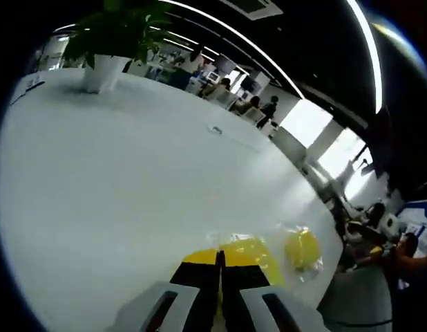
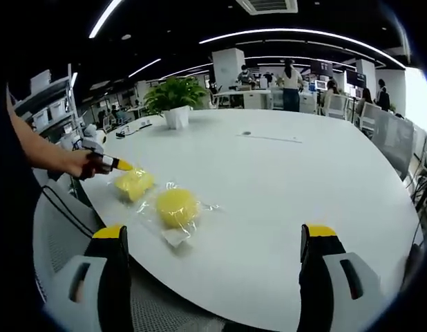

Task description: Compare the silicone blocks by pressing each to a similar depth, holding the contact briefly, and releasing to observe deformation and rebound differences across the visible hardness samples.

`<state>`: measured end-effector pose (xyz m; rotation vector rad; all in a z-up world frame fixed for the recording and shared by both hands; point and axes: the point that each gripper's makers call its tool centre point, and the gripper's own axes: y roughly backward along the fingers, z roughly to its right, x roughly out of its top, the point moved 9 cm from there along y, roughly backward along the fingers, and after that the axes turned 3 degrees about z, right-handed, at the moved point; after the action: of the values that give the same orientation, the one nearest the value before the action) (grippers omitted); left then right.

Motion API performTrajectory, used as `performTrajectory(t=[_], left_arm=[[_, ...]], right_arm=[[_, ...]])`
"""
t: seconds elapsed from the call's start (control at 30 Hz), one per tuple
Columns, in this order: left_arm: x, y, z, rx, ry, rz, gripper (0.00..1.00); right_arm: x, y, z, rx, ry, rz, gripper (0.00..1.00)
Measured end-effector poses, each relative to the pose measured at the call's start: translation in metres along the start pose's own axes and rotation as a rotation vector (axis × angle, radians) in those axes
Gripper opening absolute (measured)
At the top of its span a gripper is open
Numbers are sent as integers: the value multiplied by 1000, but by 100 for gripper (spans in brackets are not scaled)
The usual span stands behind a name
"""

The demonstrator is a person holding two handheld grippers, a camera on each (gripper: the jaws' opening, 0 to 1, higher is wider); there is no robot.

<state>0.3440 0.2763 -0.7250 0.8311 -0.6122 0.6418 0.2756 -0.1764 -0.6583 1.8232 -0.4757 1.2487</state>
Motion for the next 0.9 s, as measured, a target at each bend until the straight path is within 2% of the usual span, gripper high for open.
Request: performTrajectory(t=[0.07, 0.2, 0.27, 0.37, 0.53, 0.57, 0.73, 0.83, 0.9], left_arm=[[2, -3, -1, -8, 11, 22, 0], [9, -12, 1, -5, 14, 26, 0], [5, -15, 0, 8, -21, 4, 0], [3, -16, -2, -20, -47, -3, 0], [6, -15, -8, -24, -145, -43, 1], [7, -15, -10, -18, -188, -48, 2], [9, -18, -12, -27, -254, -40, 4], [11, -17, -13, -24, -227, -45, 6], [11, -16, -14, -14, -213, -41, 15]], right_arm=[[0, -1, 0, -1, -4, -2, 97], [1, -3, 0, 1, -5, -2, 97], [3, -4, -1, 6, 2, -5, 97], [4, -3, 0, 2, 8, -13, 97], [4, 0, 6, -6, -13, -27, 97], [4, 0, 7, -7, -17, -29, 97], [3, -5, 8, -4, -30, -48, 97], [3, -7, 7, -2, -34, -48, 97], [4, -8, 7, 0, -36, -44, 97]])
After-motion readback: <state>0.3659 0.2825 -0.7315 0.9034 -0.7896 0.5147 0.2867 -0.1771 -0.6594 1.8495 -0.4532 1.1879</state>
